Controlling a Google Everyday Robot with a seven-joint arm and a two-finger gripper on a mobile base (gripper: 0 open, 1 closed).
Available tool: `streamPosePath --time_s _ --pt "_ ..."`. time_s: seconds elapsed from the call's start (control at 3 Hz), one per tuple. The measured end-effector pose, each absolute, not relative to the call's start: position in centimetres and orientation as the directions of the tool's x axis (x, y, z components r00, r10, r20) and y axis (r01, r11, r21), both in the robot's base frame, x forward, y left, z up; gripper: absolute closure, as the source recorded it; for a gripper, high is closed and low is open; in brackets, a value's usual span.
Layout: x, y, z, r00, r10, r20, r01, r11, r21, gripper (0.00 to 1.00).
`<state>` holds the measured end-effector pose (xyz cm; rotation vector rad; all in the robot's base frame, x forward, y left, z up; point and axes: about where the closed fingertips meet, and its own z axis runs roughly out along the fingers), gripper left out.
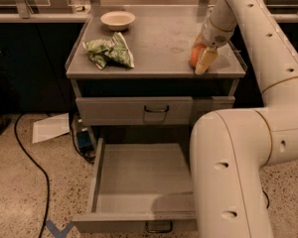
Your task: Place orange into middle drawer
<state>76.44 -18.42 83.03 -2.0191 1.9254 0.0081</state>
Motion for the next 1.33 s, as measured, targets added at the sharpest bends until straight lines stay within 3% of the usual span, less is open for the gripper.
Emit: streamPosePath --time_s 0.67,1.0,1.33 --pt "76.8 -16.4 86.1 0.133 -0.940 -0.315 -0.948 -0.028 -0.317 0.89" --pt "75.3 -14.0 90.4 0.228 -0.893 -0.389 -0.923 -0.071 -0.378 1.00" --pt "73.3 -13.1 91.9 0.315 -0.818 -0.480 -0.907 -0.110 -0.407 1.00"
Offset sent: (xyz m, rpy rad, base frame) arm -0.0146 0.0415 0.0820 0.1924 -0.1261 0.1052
